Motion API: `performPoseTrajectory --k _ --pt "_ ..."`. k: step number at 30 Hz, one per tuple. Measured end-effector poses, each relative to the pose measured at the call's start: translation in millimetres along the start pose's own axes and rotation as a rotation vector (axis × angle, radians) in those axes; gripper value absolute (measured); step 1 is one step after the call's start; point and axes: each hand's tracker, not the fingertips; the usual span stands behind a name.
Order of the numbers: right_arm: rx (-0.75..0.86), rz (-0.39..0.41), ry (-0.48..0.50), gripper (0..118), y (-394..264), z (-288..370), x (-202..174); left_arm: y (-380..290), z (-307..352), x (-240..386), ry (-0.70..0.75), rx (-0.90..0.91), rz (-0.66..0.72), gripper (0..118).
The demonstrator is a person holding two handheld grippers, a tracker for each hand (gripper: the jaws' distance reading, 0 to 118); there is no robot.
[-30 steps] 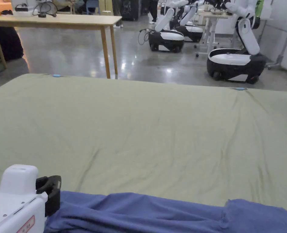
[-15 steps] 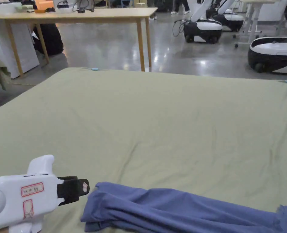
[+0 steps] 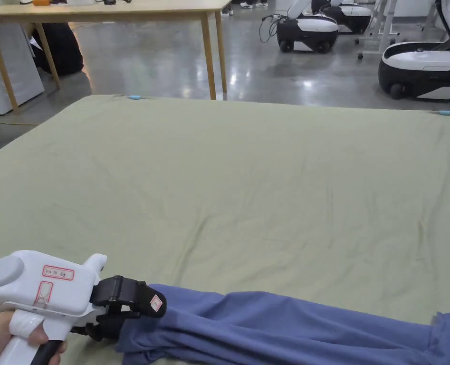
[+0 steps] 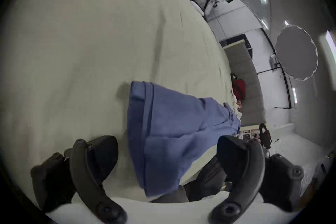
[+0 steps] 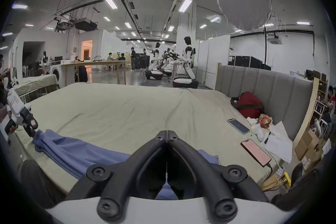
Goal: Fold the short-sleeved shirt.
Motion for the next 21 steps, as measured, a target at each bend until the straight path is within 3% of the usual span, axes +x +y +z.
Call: performPoseTrajectory --k 3,4,5,7,8,10,14,21 --pt "-0.007 0.003 -0.003 1 -0.9 -0.5 1.4 4.6 -8.7 -8.4 -0.102 0.042 0.043 110" --pt "-0.010 0.002 -0.003 1 -0.9 -0.9 2.0 6.2 -11.2 -9.1 -0.162 0.061 0.080 102" --pt "-0.011 -0.001 0.001 1 -0.8 -1.2 2.0 7.7 -14.0 -13.8 -0.201 0.054 0.111 81" --pt "-0.013 -0.008 0.004 1 -0.3 -1.7 1.4 5.2 -30.0 -13.1 -0.106 0.044 0.110 17" --pt "-0.014 -0.010 0.007 1 0.2 -1.4 1.1 4.0 -37.4 -14.8 -0.027 0.017 0.100 15" --pt "-0.010 -0.007 0.013 1 1.4 1.2 -0.1 4.5 -31.6 -27.6 -0.148 0.052 0.170 9" --pt "-0.006 -0.003 0.024 1 4.1 5.3 1.5 -1.8 -6.1 -13.6 -0.104 0.113 0.164 7" --pt "0.024 -0.002 0.051 1 11.9 3.7 -3.3 -12.1 83.3 -5.0 0.004 0.236 0.119 7"
